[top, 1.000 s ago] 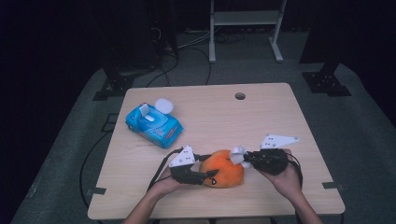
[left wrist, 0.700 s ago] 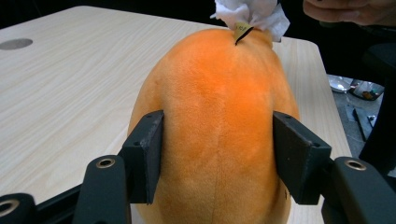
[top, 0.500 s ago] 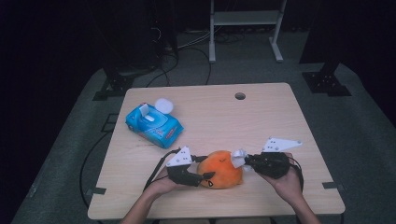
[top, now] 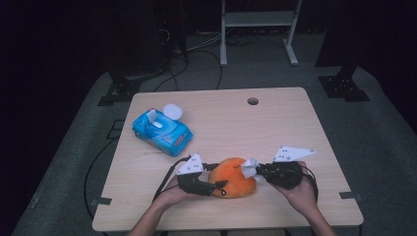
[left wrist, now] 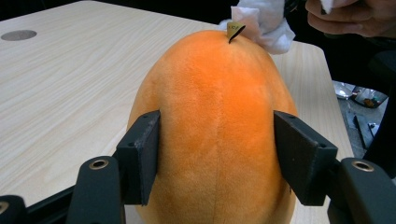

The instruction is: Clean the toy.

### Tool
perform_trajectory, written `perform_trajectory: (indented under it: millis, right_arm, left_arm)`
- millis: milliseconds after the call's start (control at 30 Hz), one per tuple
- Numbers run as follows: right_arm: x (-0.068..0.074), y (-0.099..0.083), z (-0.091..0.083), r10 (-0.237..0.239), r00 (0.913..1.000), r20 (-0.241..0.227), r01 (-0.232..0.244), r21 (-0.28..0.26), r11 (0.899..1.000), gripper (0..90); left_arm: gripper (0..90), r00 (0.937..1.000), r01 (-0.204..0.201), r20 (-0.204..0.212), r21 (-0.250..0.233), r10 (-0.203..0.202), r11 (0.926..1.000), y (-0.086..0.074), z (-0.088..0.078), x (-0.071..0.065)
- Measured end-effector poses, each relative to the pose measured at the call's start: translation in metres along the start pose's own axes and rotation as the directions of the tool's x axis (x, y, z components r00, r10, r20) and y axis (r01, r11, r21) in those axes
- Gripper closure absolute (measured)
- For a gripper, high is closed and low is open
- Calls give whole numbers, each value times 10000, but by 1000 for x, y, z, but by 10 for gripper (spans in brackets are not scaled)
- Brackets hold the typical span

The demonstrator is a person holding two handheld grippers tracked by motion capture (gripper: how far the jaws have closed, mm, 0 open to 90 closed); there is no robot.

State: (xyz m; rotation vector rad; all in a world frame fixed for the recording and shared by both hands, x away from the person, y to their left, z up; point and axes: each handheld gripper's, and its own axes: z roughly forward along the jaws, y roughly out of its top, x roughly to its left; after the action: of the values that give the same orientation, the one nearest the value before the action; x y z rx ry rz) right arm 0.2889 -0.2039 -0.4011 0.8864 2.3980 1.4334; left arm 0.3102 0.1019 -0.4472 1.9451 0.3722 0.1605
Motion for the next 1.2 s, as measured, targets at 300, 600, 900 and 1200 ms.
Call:
perform_trajectory:
  millis: [300, 600, 900, 1200]
  right_arm:
    - [15, 14, 6, -498, 9985, -226, 495, -120, 9987, 849]
    - [5, 8, -7, 225, 9996, -192, -232, -389, 9990, 851]
    - [8, 12, 9, 244, 9981, -570, -234, 175, 9996, 850]
    - [6, 9, 2, 317, 9973, -656, -300, 269, 9992, 850]
  left_arm:
    - [354, 9989, -459, 35, 125, 458, 9989, 5, 5, -9]
    - [353, 9986, -527, 40, 164, 526, 9985, 7, 7, -11]
    - [335, 9982, -434, 416, 79, 430, 9990, 6, 6, -9]
    - [351, 9983, -56, 577, 144, 47, 9999, 8, 2, -5]
